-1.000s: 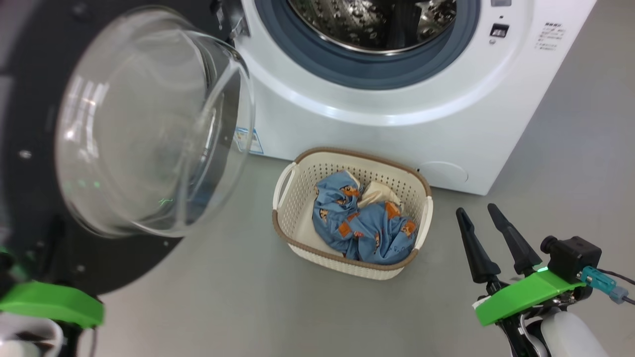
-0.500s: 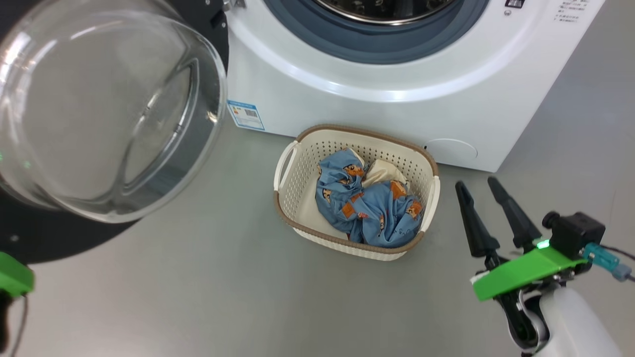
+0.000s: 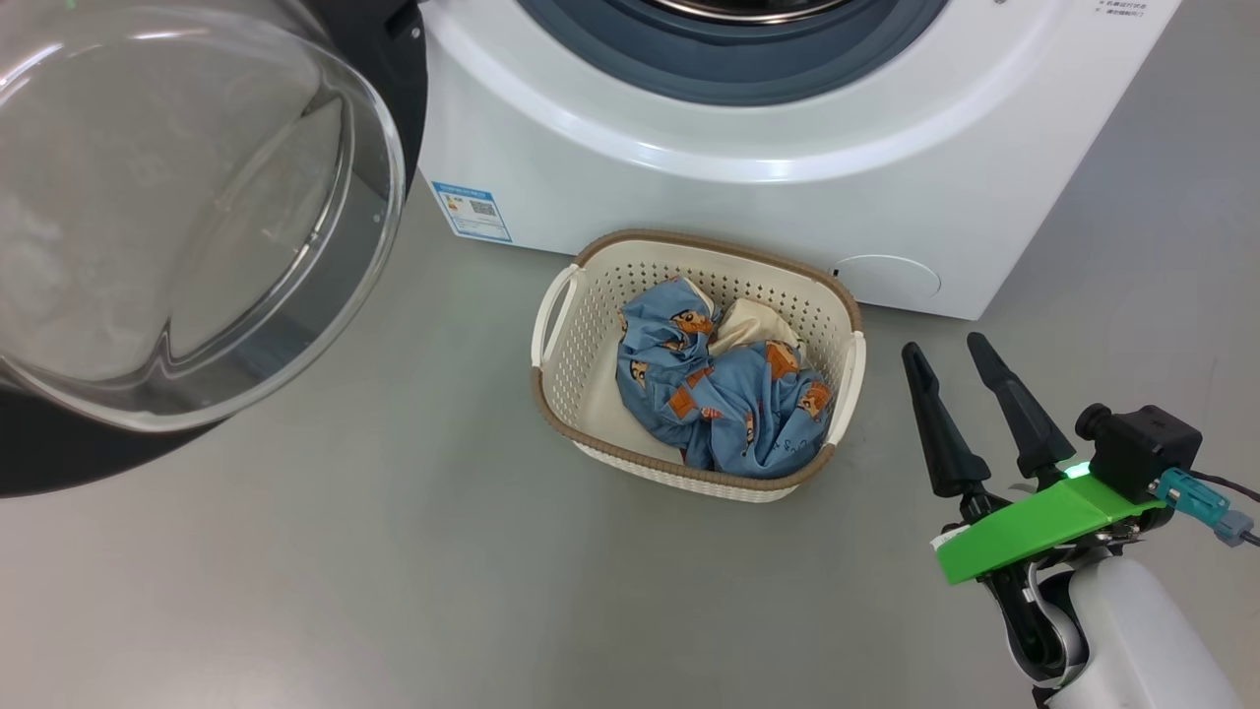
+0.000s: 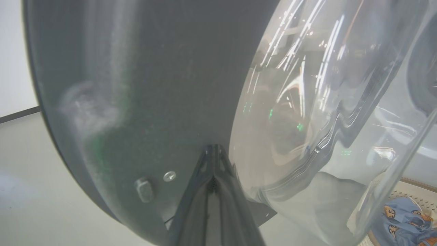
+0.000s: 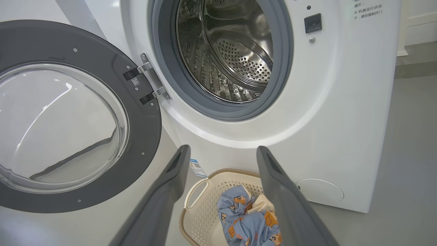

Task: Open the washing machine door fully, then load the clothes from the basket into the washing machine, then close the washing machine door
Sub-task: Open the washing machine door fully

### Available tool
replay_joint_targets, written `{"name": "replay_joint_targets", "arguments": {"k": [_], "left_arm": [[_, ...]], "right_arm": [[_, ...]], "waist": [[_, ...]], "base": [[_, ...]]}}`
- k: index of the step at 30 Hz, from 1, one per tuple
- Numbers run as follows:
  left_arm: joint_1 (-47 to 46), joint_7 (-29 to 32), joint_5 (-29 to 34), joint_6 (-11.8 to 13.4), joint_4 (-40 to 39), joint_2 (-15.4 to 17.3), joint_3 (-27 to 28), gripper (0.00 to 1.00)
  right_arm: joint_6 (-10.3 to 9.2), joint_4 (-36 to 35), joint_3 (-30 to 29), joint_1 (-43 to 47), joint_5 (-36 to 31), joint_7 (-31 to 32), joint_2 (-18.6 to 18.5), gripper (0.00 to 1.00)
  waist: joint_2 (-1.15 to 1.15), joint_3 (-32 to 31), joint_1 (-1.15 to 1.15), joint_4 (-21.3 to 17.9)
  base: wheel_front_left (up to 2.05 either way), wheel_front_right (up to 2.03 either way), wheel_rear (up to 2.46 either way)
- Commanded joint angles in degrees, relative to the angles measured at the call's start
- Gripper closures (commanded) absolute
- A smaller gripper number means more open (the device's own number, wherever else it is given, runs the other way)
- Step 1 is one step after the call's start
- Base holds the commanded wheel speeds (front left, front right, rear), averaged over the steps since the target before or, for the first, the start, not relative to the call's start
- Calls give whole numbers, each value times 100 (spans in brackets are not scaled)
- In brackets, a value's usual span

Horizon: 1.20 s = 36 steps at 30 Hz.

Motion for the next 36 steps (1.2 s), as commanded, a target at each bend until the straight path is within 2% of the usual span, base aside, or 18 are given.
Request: {"name": "replay_joint_targets", "arguments": {"k": [1, 15, 24, 31, 32, 33, 34, 35, 36], "left_arm": [[-267, -81, 62, 17, 4, 477, 192, 100], [-466, -289, 77, -49, 436, 402, 23, 100], [-237, -419, 35, -95, 303, 327, -17, 100], [129, -509, -76, -110, -74, 127, -4, 100], [179, -518, -78, -100, -141, 104, -6, 82], [230, -526, -79, -92, -211, 87, -6, 50], [285, -534, -74, -84, -290, 70, -12, 5], [340, -540, -76, -79, -372, 49, -13, 0], [398, -546, -73, -70, -459, 30, -18, 0]], "right_arm": [[9, -121, 119, -136, -40, -69, 44, 0], [9, -167, 64, -94, -62, -69, 18, 0], [9, -153, 53, -37, -37, -69, 9, 0], [9, -163, 37, 67, -25, -69, -3, 0], [9, -163, 38, 78, -22, -69, -8, 0], [9, -161, 38, 94, -18, -69, -14, 0], [9, -162, 38, 109, -14, -69, -20, 0], [9, -163, 38, 122, -9, -69, -25, 0], [9, -162, 41, 137, -5, -69, -30, 0]], "waist": [[0, -13, 0, -12], [0, -78, 0, 10], [0, -193, 0, 4], [0, -366, 0, 50], [0, -397, 0, 53], [0, -425, 0, 56], [0, -449, 0, 60], [0, -474, 0, 62], [0, -499, 0, 62]], "base": [[0, 0, 0], [0, 0, 0], [0, 0, 0], [0, 0, 0], [0, 0, 0], [0, 0, 0], [0, 0, 0], [0, 0, 0], [0, 0, 0]]}}
